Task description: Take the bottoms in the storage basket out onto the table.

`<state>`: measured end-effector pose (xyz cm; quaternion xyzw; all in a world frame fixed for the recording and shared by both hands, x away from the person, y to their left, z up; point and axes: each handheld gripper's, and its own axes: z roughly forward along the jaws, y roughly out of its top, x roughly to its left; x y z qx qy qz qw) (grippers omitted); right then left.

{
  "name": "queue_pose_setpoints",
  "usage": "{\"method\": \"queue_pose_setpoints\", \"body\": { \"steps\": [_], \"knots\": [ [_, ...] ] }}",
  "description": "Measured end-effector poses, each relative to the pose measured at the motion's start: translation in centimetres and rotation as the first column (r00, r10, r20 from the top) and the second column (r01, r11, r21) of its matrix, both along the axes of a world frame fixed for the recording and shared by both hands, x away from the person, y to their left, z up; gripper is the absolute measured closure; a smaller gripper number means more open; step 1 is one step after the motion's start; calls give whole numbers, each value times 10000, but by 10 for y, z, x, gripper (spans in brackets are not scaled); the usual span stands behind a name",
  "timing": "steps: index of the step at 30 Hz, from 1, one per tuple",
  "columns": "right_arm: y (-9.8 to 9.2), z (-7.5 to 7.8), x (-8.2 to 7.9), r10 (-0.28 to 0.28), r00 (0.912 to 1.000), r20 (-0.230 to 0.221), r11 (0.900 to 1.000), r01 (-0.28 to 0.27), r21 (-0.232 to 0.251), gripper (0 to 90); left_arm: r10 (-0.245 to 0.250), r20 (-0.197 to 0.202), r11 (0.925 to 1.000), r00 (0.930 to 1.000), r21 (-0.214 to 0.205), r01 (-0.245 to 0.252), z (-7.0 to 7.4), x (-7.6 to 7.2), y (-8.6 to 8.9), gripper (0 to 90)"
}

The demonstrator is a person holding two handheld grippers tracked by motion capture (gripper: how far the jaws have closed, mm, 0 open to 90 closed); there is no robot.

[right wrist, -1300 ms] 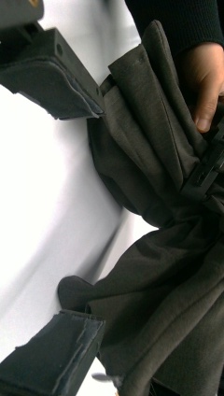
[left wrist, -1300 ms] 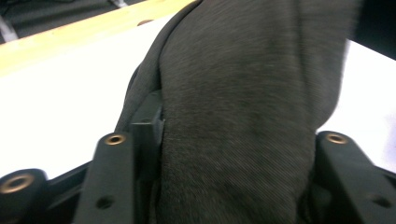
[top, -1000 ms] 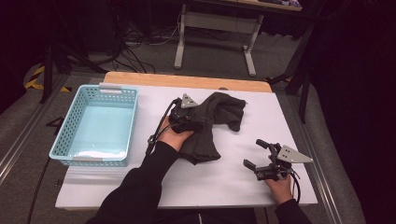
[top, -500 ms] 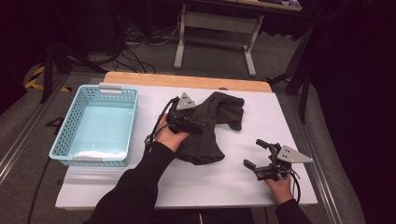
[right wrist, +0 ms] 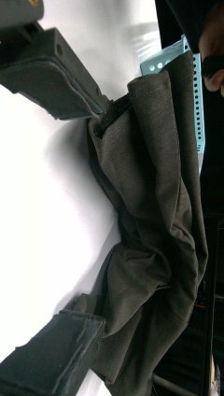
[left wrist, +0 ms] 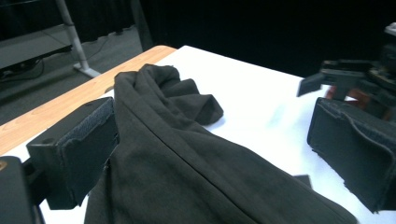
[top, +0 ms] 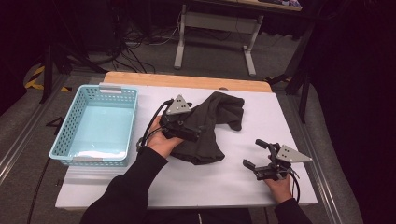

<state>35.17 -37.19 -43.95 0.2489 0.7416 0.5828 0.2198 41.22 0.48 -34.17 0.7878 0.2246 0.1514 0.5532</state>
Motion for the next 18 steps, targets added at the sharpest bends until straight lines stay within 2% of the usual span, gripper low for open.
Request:
{"method": "queue_pose_setpoints", "body": {
  "steps": [4,8,12,15,18],
  "knots": [
    [0,0,0,-20,10000,-7,10000,20,-13,25,-62,125,9999,9999,-91,63,4,-7,5,19],
    [0,0,0,-21,10000,-9,10000,21,-20,25,-216,20,9997,9998,-125,216,5,-12,10,5],
    [0,0,0,-20,10000,-18,10000,20,-9,25,-160,5,9998,9999,-125,160,3,-17,17,1],
    [0,0,0,-13,10000,-24,10000,13,-3,25,-131,224,9996,9997,-245,137,1,-23,24,1],
    [0,0,1,-7,10000,-24,10000,7,-7,25,64,-19,9998,10000,-185,-64,-2,-26,33,1]
  ]
}}
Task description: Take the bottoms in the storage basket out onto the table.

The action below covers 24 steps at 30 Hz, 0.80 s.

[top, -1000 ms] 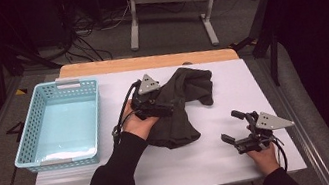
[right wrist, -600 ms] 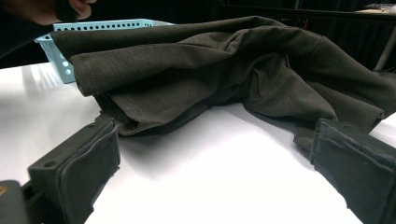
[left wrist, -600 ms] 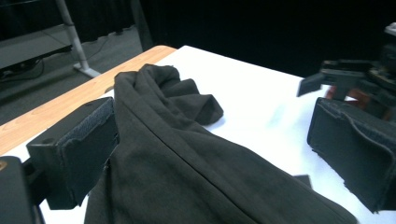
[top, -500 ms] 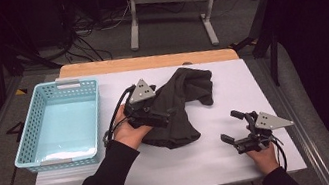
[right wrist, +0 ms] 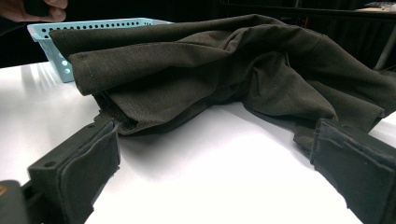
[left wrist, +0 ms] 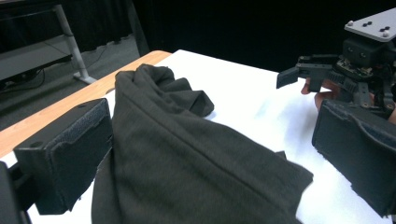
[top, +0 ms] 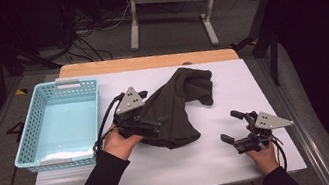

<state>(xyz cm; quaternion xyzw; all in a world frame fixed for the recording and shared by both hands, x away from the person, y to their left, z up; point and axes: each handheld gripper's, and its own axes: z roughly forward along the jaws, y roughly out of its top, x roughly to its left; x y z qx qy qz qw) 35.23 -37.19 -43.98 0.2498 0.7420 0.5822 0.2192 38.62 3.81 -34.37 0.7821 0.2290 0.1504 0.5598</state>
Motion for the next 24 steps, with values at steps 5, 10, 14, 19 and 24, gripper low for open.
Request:
{"method": "queue_pose_setpoints", "body": {
  "steps": [5,10,14,19,24],
  "knots": [
    [0,0,0,4,10000,1,10000,-4,-11,25,337,-135,9993,9993,-129,-338,-9,-5,17,1],
    [0,0,0,13,10000,-4,10000,-13,-14,25,644,-63,9977,9979,-212,-646,-21,-10,32,1],
    [1,0,0,13,10000,-3,10000,-13,-18,25,778,-172,9968,9968,-152,-780,-31,-14,40,1],
    [1,0,0,12,10000,-4,10000,-12,-30,25,1035,-152,9945,9945,-122,-1037,-43,-19,49,1],
    [1,0,0,21,10000,-7,10000,-21,-26,25,1028,-329,9946,9942,-79,-1032,-54,-23,53,1]
  ]
}}
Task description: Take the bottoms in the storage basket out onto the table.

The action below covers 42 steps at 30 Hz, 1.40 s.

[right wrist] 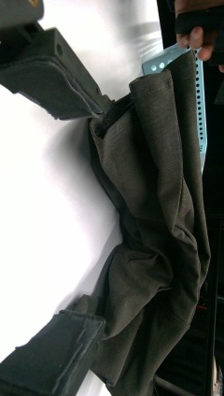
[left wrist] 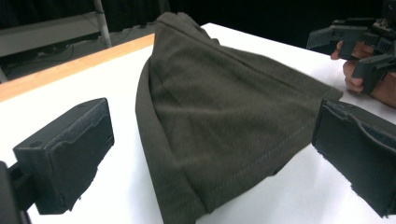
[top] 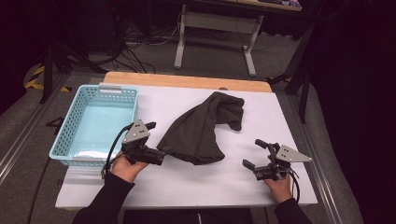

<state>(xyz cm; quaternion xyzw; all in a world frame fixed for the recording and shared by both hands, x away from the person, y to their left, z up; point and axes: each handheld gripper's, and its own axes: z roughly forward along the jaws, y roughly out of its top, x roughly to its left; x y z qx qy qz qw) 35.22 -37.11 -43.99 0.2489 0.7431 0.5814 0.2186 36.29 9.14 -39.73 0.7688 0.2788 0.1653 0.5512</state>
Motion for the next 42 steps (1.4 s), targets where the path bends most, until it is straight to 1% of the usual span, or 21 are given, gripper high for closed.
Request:
{"method": "queue_pose_setpoints", "body": {
  "steps": [2,6,7,8,10,12,15,16,19,21,22,23,24,25,26,28,32,35,36,39,42],
  "knots": [
    [0,0,0,19,10000,1,10000,-19,-3,25,-35,-18,10000,10000,-15,35,-4,-3,1,1],
    [0,0,0,19,10000,4,10000,-19,-3,25,63,84,9997,9999,217,-64,-16,-9,1,2],
    [0,0,0,27,10000,5,10000,-27,-4,25,53,16,9997,10000,251,-53,-19,-10,1,2],
    [0,0,0,31,10000,4,10000,-31,1,25,17,-33,9995,10000,326,-16,-22,-10,2,2],
    [0,0,0,48,10000,-1,10000,-48,1,25,-161,-8,9994,9999,309,161,-27,-13,2,2],
    [0,0,0,54,10000,0,10000,-54,2,25,-187,-54,9990,9998,416,189,-32,-15,2,1],
    [0,0,-1,62,10000,7,10000,-62,6,25,-262,-242,9996,9994,124,265,-40,-18,2,1],
    [0,0,-1,63,10000,4,10000,-63,15,25,-268,-246,9996,9993,74,270,-42,-18,3,1],
    [0,0,-1,67,10000,3,10000,-67,18,25,-318,-357,9995,9989,53,320,-50,-20,3,1],
    [0,0,-1,79,10000,10,10000,-79,8,25,-515,-329,9987,9981,8,515,-56,-20,4,1],
    [0,0,-1,86,10000,11,10000,-86,5,25,-594,-280,9982,9978,65,596,-60,-20,4,1],
    [0,0,-1,89,10000,6,10000,-89,-6,25,-649,-269,9976,9975,225,655,-63,-19,4,1],
    [0,0,-1,89,10000,2,10000,-89,-10,25,-665,-315,9971,9973,337,675,-67,-18,4,1],
    [0,0,-1,77,10000,2,10000,-77,-13,25,-577,-488,9975,9971,389,596,-68,-16,3,1],
    [0,0,-1,71,10000,-6,10000,-71,-12,25,-466,-545,9978,9974,455,491,-68,-16,3,1],
    [0,0,-1,55,10000,-14,10000,-55,-7,25,-475,-482,9981,9977,365,493,-68,-16,3,1],
    [0,0,-1,75,10000,-27,10000,-75,17,25,-441,-453,9984,9980,332,456,-68,-16,3,1],
    [0,0,-1,101,9999,-9,9999,-101,9,25,-652,-399,9975,9971,244,662,-68,-17,3,1],
    [0,0,-1,106,9999,-13,9999,-106,10,25,-641,-352,9976,9973,228,649,-68,-17,3,1],
    [1,0,-1,103,9999,-13,9999,-103,2,25,-614,-384,9981,9974,-27,613,-67,-16,4,1],
    [1,0,-1,127,9999,-13,9999,-127,8,25,-499,-409,9987,9979,-150,493,-67,-15,6,1]
  ]
}}
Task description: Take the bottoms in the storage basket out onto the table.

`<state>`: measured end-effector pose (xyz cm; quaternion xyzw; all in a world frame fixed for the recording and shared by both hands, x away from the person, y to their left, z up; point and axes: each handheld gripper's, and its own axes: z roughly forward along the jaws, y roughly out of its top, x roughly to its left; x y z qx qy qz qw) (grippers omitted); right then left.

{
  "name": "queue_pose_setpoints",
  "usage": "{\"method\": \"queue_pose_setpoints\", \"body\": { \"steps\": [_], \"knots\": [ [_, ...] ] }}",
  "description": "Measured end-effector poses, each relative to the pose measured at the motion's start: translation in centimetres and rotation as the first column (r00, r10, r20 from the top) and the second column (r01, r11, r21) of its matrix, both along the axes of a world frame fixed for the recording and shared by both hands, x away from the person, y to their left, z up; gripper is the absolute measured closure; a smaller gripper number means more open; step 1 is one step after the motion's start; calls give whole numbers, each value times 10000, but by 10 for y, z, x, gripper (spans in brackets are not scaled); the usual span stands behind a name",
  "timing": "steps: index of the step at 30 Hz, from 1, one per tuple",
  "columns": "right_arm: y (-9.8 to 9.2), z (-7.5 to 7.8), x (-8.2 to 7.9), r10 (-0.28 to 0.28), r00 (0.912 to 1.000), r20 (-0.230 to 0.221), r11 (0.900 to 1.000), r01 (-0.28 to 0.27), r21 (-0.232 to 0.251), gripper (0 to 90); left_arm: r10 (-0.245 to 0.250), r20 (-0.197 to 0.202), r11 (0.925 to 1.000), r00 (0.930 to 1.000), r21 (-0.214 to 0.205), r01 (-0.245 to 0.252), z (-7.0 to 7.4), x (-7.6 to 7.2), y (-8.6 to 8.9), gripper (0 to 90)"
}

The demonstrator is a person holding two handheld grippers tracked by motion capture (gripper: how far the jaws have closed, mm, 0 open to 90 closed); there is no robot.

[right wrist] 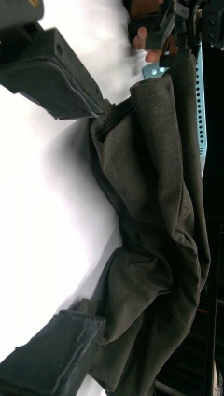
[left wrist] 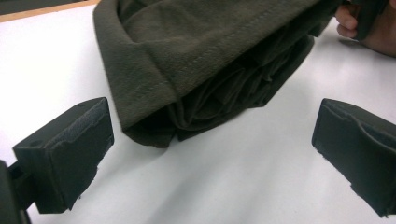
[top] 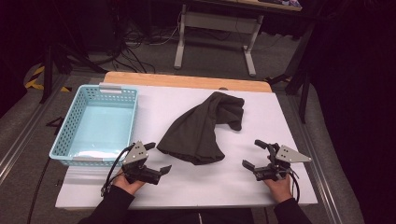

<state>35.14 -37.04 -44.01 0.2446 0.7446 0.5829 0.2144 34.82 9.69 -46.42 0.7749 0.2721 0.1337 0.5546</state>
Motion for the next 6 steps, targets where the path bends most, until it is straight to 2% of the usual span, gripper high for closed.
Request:
{"method": "queue_pose_setpoints", "body": {
  "steps": [6],
  "knots": [
    [0,0,0,75,10000,-6,10000,-75,10,25,231,56,9997,9997,1,-231,0,0,0,1]
  ]
}}
